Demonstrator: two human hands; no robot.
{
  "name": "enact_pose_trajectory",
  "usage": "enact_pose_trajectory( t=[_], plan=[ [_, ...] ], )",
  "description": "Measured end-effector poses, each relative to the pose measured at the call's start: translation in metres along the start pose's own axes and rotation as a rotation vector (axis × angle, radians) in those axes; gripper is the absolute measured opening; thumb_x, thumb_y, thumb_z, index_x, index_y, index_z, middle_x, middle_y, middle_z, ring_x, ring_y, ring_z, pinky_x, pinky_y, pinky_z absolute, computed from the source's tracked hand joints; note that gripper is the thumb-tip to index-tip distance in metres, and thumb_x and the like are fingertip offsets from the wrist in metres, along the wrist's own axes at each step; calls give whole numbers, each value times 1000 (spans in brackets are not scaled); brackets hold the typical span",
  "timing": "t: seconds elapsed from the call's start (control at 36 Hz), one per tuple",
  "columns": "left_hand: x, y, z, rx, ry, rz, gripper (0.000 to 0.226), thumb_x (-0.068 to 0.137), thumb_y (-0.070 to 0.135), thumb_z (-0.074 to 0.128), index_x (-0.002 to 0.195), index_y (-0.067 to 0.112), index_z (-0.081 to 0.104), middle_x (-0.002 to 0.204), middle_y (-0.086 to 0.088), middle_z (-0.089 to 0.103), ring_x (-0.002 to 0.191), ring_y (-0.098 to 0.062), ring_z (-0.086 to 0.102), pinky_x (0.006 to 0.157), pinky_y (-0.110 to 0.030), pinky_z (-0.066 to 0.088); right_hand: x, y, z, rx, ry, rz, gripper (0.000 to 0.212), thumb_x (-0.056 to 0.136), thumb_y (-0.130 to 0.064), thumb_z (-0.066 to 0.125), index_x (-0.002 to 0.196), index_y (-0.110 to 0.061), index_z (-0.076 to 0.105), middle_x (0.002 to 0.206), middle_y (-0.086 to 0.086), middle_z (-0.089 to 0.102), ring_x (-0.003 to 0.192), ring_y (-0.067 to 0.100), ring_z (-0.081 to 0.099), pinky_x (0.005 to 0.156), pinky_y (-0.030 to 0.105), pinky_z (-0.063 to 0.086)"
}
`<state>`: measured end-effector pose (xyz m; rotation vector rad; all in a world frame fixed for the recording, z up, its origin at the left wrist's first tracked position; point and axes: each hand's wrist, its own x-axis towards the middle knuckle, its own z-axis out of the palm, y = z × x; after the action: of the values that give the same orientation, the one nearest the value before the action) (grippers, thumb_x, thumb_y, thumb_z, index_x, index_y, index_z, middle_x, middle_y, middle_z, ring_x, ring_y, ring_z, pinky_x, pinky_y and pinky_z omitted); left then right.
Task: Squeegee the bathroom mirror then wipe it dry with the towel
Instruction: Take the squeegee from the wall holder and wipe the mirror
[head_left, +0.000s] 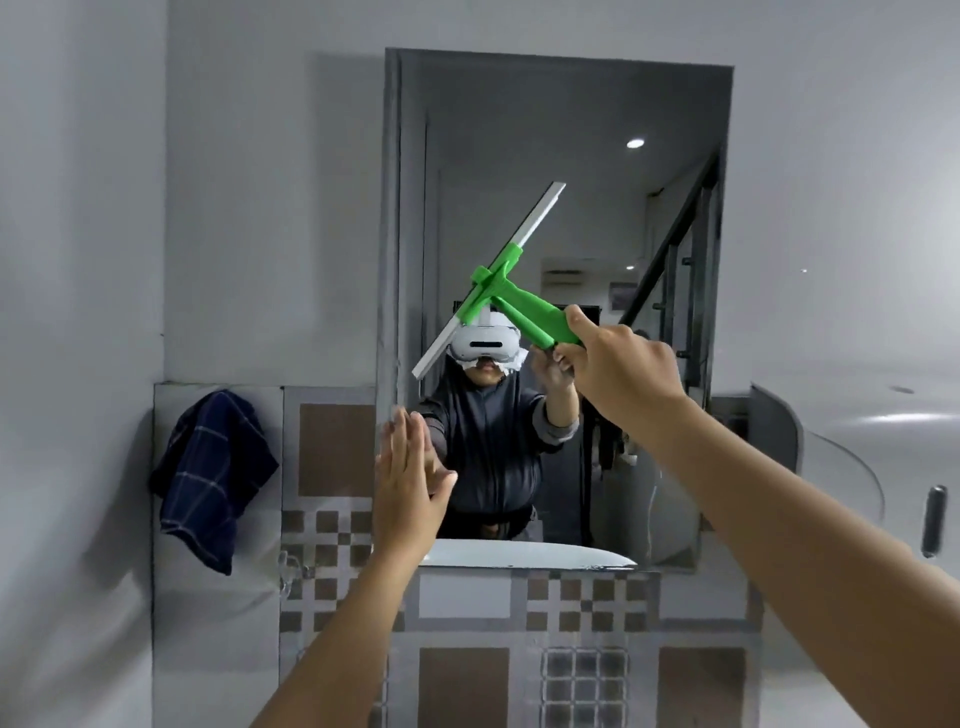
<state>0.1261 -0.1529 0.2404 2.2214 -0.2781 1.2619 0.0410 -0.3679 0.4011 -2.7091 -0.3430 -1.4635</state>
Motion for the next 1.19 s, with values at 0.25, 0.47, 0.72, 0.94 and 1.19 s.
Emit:
enact_pose_trajectory(
  t=[0.25,0.47,0.72,0.94,1.19],
  plan=[
    [0,-1,1,18,36,15,98,78,24,71,145,15,1,155,-3,-4,142,-21,-4,111,-44,21,-10,61,-5,-78,41,-62,46,98,-34,34,142,-23,26,102,7,63,82,29,62,60,29,36],
    [5,-6,4,97,20,-1,96,80,27,67,146,14,-2,155,-2,-8,142,-17,-9,116,-45,11,-29,89,5,-37,47,-36,46,98,-35,32,141,-21,26,101,6,65,81,28,62,58,28,35],
    [2,-6,3,153,23,27,94,81,60,47,146,15,-4,155,-2,-9,142,-18,-10,113,-38,12,-45,98,18,-21,38,27,47,97,-38,33,141,-22,27,99,5,65,77,27,62,53,28,35],
    [0,-11,-1,158,37,95,93,78,71,28,146,16,-2,155,-1,-5,142,-22,-3,103,-38,28,-65,83,31,54,9,180,45,98,-37,35,140,-23,28,100,7,65,87,30,62,57,30,34],
    [-6,-13,-3,116,25,136,85,85,52,47,147,16,2,156,-5,-1,141,-12,-11,95,-49,47,-98,64,45,172,-5,361,46,97,-36,39,139,-20,30,104,11,65,87,31,59,59,33,39]
  ],
)
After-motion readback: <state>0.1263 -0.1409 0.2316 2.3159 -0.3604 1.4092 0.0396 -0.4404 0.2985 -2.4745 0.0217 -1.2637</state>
